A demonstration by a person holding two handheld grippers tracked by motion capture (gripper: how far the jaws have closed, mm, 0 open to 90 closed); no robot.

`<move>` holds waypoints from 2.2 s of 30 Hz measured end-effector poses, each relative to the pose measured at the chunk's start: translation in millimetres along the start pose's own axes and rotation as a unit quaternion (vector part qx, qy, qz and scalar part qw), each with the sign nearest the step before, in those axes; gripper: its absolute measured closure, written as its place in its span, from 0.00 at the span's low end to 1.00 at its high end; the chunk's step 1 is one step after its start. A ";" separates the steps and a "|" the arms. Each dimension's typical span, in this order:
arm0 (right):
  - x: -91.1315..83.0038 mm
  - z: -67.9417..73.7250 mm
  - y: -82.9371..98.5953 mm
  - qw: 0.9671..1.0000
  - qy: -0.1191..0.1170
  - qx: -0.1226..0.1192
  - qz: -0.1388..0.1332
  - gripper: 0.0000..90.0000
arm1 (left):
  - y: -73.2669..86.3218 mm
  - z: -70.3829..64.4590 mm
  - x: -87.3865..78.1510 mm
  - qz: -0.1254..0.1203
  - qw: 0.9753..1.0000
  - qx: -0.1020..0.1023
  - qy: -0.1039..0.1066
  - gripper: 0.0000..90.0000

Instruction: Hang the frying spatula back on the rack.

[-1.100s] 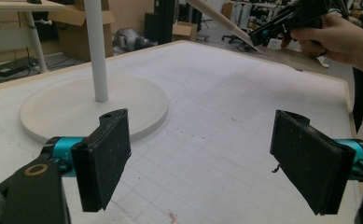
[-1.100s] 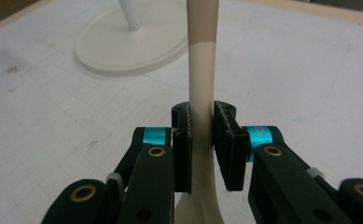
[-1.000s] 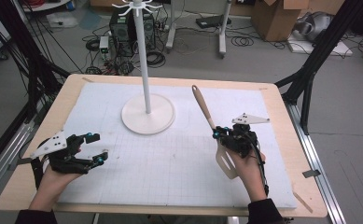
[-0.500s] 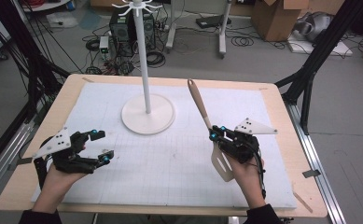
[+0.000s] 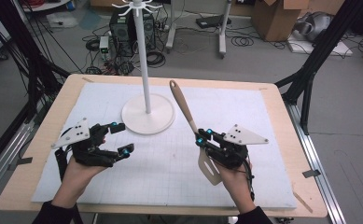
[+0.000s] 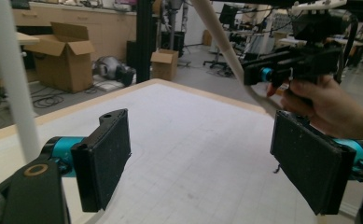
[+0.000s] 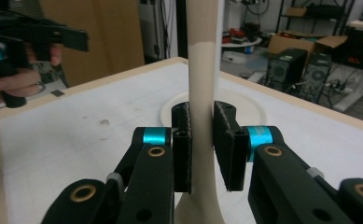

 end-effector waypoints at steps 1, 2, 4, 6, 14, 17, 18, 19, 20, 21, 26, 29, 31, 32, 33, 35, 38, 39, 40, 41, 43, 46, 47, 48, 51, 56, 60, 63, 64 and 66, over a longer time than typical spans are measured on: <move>1.0 2.7 -0.1 1.000 -0.005 -0.002 -0.003 0.87 | -2.2 -1.5 3.5 0.001 1.000 0.002 0.000 0.23; 1.4 5.1 -0.2 1.000 -0.007 -0.004 -0.006 0.87 | -4.2 -3.0 6.8 0.004 1.000 0.006 0.000 0.23; 2.0 7.6 -0.3 1.000 -0.009 -0.007 -0.009 0.87 | -6.3 -4.3 10.1 0.006 1.000 0.010 0.000 0.23; 3.8 13.6 -0.6 1.000 -0.018 -0.014 -0.018 0.87 | -12.6 -7.1 18.8 0.005 1.000 0.005 0.001 0.23; 8.5 27.6 -0.1 0.998 -0.030 -0.032 -0.036 0.87 | -28.2 -11.7 37.0 -0.014 1.000 -0.010 0.001 0.26; 10.7 32.1 0.2 0.998 -0.034 -0.036 -0.040 0.87 | -30.5 -13.5 43.4 -0.020 0.999 -0.021 0.012 0.28; 10.7 32.1 0.2 0.998 -0.034 -0.036 -0.040 0.87 | -30.5 -13.5 43.4 -0.020 0.999 -0.021 0.012 0.28; 11.8 34.8 0.6 0.998 -0.034 -0.042 -0.045 0.87 | -32.2 -14.3 47.5 -0.023 0.999 -0.024 0.016 0.29; 12.4 36.0 0.6 0.997 -0.035 -0.043 -0.046 0.87 | -33.2 -15.0 49.6 -0.023 0.999 -0.024 0.017 0.29; 12.8 37.3 0.8 0.997 -0.037 -0.044 -0.047 0.87 | -34.5 -15.6 51.6 -0.024 0.999 -0.023 0.016 0.30; 16.0 43.0 1.0 0.996 -0.046 -0.047 -0.054 0.87 | -41.3 -18.9 61.6 -0.030 0.999 -0.020 0.026 0.33; 17.6 46.6 1.7 0.996 -0.053 -0.048 -0.055 0.87 | -44.2 -20.7 66.7 -0.030 0.999 -0.019 0.027 0.35; 18.9 48.3 2.0 0.995 -0.056 -0.054 -0.058 0.87 | -45.4 -21.1 69.2 -0.034 0.999 -0.025 0.034 0.37; 18.9 48.3 2.0 0.995 -0.056 -0.054 -0.058 0.87 | -45.4 -21.1 69.2 -0.034 0.999 -0.025 0.034 0.38; 19.7 50.6 2.8 0.995 -0.057 -0.056 -0.056 0.87 | -45.9 -21.5 70.9 -0.032 0.999 -0.024 0.034 0.38; 20.2 51.5 3.4 0.995 -0.060 -0.056 -0.054 0.87 | -45.9 -21.8 72.1 -0.034 0.998 -0.027 0.038 0.41; 21.0 51.8 3.8 0.995 -0.060 -0.055 -0.055 0.87 | -45.7 -21.9 72.9 -0.033 0.998 -0.029 0.043 0.45; 21.2 51.8 3.9 0.995 -0.060 -0.053 -0.054 0.87 | -45.6 -21.5 73.5 -0.031 0.998 -0.031 0.041 0.46; 21.3 51.9 3.8 0.995 -0.061 -0.053 -0.053 0.87 | -45.8 -21.3 73.7 -0.032 0.998 -0.032 0.042 0.47; 21.3 52.0 3.8 0.995 -0.062 -0.053 -0.054 0.87 | -46.1 -21.3 73.8 -0.033 0.998 -0.035 0.042 0.49; 21.3 52.4 4.1 0.995 -0.060 -0.056 -0.055 0.87 | -46.7 -21.3 74.1 -0.035 0.998 -0.035 0.044 0.53; 21.6 52.5 4.2 0.995 -0.060 -0.055 -0.056 0.87 | -46.4 -21.4 74.6 -0.029 0.998 -0.033 0.043 0.59; 21.7 52.8 4.2 0.995 -0.058 -0.058 -0.058 0.87 | -46.6 -21.6 74.8 -0.031 0.998 -0.034 0.042 0.61; 21.7 52.8 4.2 0.995 -0.058 -0.058 -0.058 0.87 | -46.6 -21.6 74.8 -0.031 0.998 -0.034 0.042 0.62; 22.0 53.1 4.4 0.995 -0.056 -0.059 -0.060 0.87 | -47.3 -22.0 75.4 -0.032 0.998 -0.030 0.040 0.68; 22.2 54.4 5.2 0.995 -0.051 -0.061 -0.062 0.87 | -47.8 -22.1 76.2 -0.035 0.998 -0.030 0.036 0.76; 22.1 54.2 5.7 0.995 -0.048 -0.060 -0.067 0.87 | -48.9 -23.1 77.1 -0.037 0.998 -0.033 0.038 0.79; 22.8 53.9 6.2 0.995 -0.047 -0.061 -0.069 0.87 | -50.6 -24.8 78.9 -0.041 0.997 -0.038 0.054 0.82; 23.2 53.4 6.3 0.995 -0.046 -0.063 -0.068 0.87 | -51.2 -25.4 79.5 -0.040 0.997 -0.041 0.061 0.83; 23.9 53.4 6.6 0.995 -0.045 -0.064 -0.067 0.87 | -51.9 -26.1 80.3 -0.037 0.997 -0.035 0.064 0.85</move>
Point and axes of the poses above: each handheld gripper's, and its own axes: x roughly forward along the jaws, y roughly out of its underside, z roughly to its left, the point moved 3 cm from there along x, roughly forward along the jaws, and after that the axes turned 11 degrees about x, right-handed, at the moved point
